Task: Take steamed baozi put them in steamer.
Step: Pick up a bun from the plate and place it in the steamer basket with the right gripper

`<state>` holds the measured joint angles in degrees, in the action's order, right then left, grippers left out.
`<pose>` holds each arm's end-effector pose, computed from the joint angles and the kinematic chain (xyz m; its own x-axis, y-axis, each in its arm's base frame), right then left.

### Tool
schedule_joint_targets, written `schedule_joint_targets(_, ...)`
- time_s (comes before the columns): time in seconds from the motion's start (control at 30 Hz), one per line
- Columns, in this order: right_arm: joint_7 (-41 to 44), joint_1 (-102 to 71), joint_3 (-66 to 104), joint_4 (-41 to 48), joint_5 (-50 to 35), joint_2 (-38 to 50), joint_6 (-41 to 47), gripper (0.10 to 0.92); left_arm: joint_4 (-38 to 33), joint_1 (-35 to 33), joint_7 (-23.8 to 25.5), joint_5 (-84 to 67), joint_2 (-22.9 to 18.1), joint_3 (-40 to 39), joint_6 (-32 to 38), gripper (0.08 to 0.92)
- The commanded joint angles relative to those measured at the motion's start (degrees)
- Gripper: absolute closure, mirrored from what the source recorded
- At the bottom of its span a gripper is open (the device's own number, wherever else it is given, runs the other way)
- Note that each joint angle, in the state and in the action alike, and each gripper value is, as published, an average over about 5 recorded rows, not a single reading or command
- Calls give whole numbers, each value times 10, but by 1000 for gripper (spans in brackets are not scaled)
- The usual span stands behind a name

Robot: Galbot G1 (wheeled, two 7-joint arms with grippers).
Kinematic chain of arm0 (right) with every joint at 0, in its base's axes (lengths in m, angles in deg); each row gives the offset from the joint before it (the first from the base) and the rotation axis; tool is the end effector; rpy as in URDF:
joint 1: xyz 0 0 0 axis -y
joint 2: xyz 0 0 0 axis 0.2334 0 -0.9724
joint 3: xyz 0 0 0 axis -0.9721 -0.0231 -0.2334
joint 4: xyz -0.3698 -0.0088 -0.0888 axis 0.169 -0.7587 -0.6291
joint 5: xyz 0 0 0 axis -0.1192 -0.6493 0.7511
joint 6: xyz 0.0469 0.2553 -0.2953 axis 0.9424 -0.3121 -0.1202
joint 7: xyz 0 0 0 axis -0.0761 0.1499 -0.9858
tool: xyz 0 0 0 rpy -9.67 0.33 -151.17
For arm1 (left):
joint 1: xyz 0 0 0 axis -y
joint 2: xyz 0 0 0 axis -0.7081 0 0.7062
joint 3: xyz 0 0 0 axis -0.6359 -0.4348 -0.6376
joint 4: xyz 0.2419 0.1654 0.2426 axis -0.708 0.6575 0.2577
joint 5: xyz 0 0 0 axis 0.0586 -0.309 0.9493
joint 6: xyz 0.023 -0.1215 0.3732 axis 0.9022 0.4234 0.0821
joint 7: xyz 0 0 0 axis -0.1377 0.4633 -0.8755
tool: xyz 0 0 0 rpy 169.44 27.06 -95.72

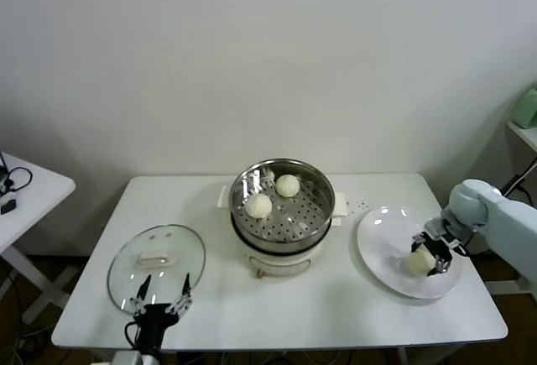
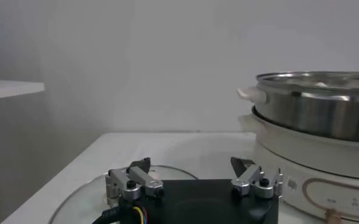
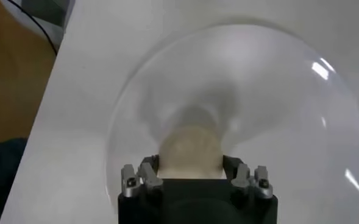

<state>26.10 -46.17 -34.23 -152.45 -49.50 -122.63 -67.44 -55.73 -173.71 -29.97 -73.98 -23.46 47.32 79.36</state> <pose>0.5473 -0.2613 -0.2406 -0.0338 -0.0590 0.9977 -0.9414 -0.3334 -0.0516 0.1449 0.0348 -0.3871 -0.9724 -0.0573 0.2261 -0.0554 0.9984 0.0146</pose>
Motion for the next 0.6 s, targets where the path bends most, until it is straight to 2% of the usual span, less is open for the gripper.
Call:
schedule_joint_targets(0.03, 15, 110, -36, -62, -12, 9, -45, 345, 1, 2, 0, 2, 2, -2, -3, 177)
schedule_joint_targets(0.3, 27, 315, -102, -156, 75, -30, -206, 347, 1, 4, 1, 7, 2, -5, -6, 177)
schedule_joint_targets(0.47, 24, 370, -109, -208, 115, -71, -249, 347, 1, 2, 2, 4, 2, -6, -2, 177)
schedule_joint_targets(0.6, 23, 390, -124, -262, 111, -104, -249, 347, 1, 1, 3, 3, 1, -8, -2, 177)
